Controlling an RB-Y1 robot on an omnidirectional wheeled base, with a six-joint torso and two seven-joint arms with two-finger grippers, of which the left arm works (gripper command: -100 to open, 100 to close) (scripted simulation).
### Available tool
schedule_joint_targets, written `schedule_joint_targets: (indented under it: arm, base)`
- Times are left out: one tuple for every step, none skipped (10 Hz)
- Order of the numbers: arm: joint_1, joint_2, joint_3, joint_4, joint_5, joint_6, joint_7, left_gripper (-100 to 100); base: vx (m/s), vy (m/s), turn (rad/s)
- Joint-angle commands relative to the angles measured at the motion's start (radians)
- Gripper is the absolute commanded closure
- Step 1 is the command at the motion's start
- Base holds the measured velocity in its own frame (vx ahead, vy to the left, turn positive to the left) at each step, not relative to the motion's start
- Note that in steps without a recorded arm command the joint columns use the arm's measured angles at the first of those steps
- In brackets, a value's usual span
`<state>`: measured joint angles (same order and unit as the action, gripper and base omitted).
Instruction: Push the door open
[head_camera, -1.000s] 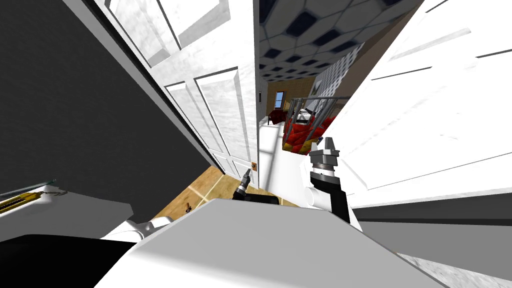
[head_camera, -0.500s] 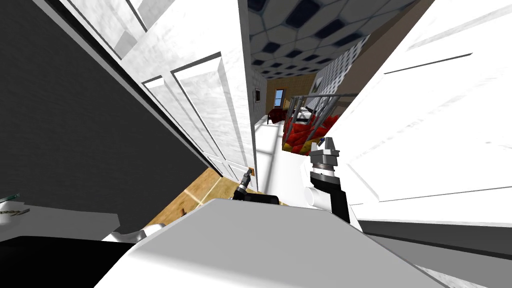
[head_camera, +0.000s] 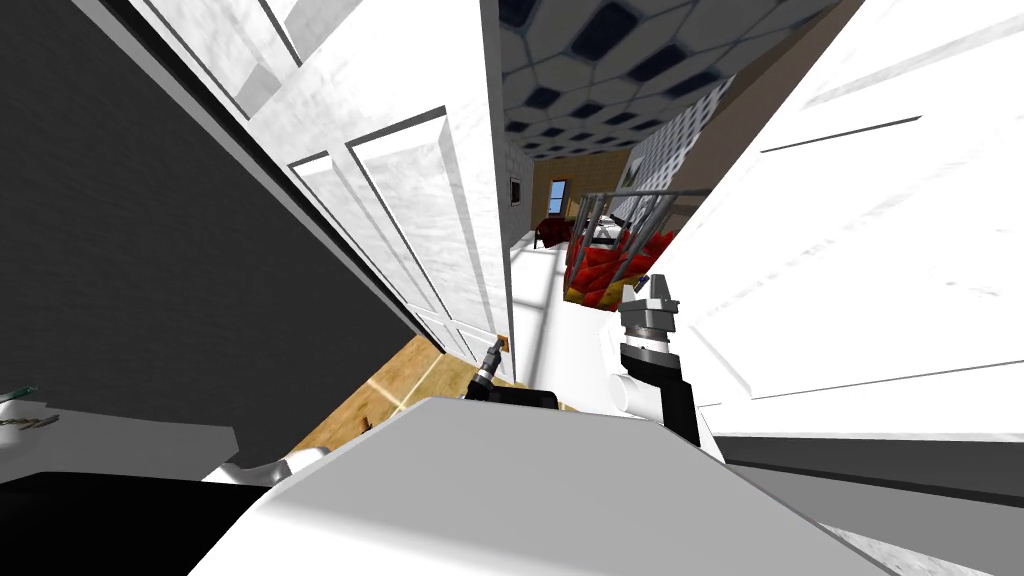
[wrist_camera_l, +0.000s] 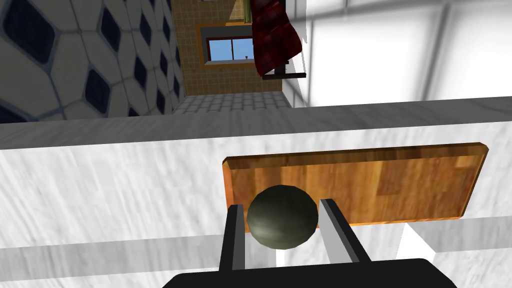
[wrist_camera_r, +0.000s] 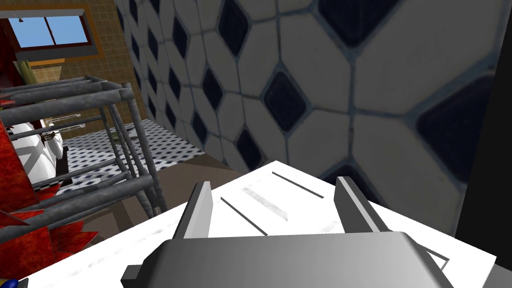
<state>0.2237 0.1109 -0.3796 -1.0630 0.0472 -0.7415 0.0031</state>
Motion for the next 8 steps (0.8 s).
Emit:
schedule_joint_targets:
  arm:
    - [-0.005, 0.0, 0.015, 0.005, 0.005, 0.0, -0.004, 100]
    - [-0.006, -0.001, 0.019, 0.007, 0.006, 0.0, -0.005, 100]
    - [-0.009, -0.001, 0.028, 0.01, 0.009, 0.001, -0.007, 100]
    - [-0.013, -0.002, 0.038, 0.013, 0.012, 0.001, -0.009, 100]
    - [-0.017, -0.002, 0.05, 0.017, 0.016, 0.001, -0.012, 100]
    - [-0.021, -0.003, 0.063, 0.022, 0.02, 0.002, -0.015, 100]
    - [-0.025, -0.004, 0.076, 0.027, 0.024, 0.002, -0.018, 100]
    - [-0.03, -0.006, 0.091, 0.032, 0.029, 0.002, -0.022, 100]
  base:
    - [0.101, -0.031, 0.028]
    - [0.152, -0.071, 0.039]
    - [0.141, -0.074, 0.043]
    - [0.167, -0.096, 0.027]
    - [0.204, -0.117, 0.057]
    - [0.212, -0.117, 0.065]
    - [0.198, -0.083, 0.058]
    - [0.185, -0.108, 0.035]
